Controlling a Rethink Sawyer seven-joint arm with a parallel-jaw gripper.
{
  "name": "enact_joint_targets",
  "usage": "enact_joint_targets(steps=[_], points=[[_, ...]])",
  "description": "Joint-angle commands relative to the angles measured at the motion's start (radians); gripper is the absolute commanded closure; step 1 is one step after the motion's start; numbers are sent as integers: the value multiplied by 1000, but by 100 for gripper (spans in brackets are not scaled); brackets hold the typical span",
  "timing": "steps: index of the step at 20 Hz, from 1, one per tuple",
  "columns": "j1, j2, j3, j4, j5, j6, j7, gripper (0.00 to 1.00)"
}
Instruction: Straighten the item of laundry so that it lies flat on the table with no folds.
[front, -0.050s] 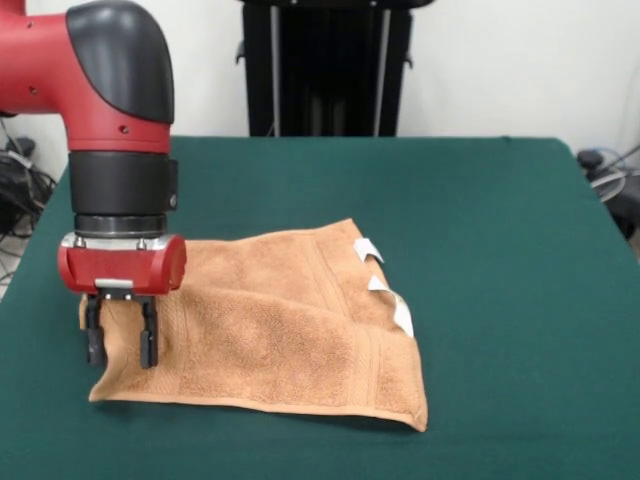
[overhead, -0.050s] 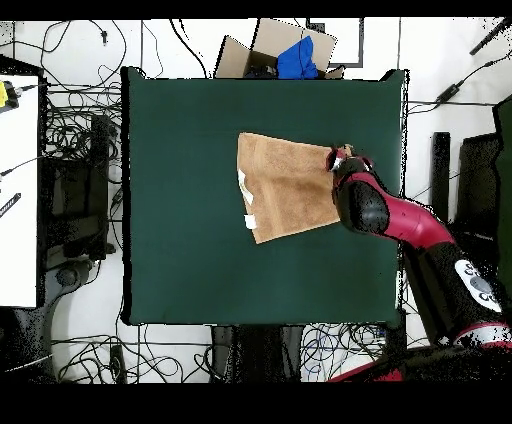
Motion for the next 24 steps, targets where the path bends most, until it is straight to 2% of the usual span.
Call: enact_joint_targets(steps=[1, 14, 24], points=[[24, 33, 55, -6, -86, 32, 21, 100], [50, 8, 21, 21, -59, 5, 71, 100], [51, 45, 116, -37, -57, 35, 35, 100]])
